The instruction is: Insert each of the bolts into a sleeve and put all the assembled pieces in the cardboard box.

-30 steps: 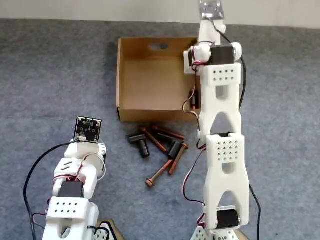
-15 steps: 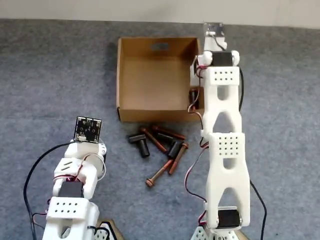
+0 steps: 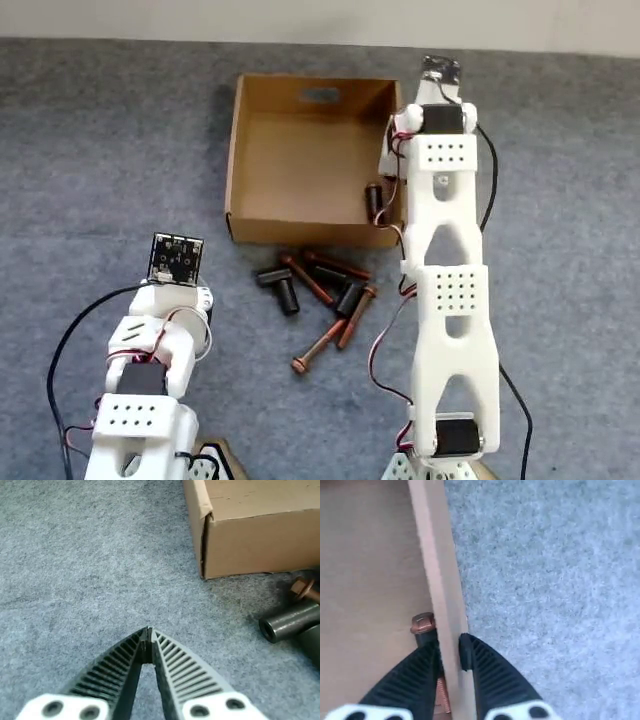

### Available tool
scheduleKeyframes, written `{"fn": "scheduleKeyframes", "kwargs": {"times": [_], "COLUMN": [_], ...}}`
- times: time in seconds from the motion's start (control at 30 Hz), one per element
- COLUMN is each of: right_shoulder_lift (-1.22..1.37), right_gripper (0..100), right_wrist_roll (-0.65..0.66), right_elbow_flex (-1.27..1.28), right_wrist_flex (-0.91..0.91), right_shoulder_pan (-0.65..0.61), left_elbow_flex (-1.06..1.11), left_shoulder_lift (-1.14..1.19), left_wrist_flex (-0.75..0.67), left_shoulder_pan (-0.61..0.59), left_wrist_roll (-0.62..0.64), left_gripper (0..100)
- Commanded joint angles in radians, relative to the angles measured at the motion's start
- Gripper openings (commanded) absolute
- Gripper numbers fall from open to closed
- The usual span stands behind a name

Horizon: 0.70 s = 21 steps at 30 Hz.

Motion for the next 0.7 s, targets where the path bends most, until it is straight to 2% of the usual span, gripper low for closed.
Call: {"fn": "scheduleKeyframes", "kwargs": {"times": [0.0, 0.17, 0.23, 0.5, 0.57, 0.67], "right_shoulder_lift": [-0.015, -0.053, -0.087, -0.358, -0.450, -0.638], "right_gripper": [1.5, 20.0, 23.6, 16.4, 14.2, 14.2], "right_wrist_roll": [-0.012, -0.011, -0.011, 0.008, 0.074, 0.084], "right_elbow_flex": [-0.048, -0.048, -0.048, -0.004, 0.101, 0.357], "right_wrist_flex": [0.010, 0.012, 0.012, 0.016, 0.016, 0.016], "right_shoulder_pan": [-0.028, -0.028, -0.028, -0.010, -0.018, -0.041], "left_elbow_flex": [0.021, 0.021, 0.021, 0.021, 0.021, 0.021], "left_shoulder_lift": [-0.012, -0.012, -0.012, -0.012, -0.012, -0.012], "left_wrist_flex": [-0.020, -0.020, -0.020, -0.020, -0.020, -0.020], "left_shoulder_pan": [0.016, 0.016, 0.016, 0.016, 0.016, 0.016], "left_wrist_roll": [-0.006, -0.006, -0.006, -0.006, -0.006, -0.006], "left_gripper": [1, 1, 1, 1, 1, 1]}}
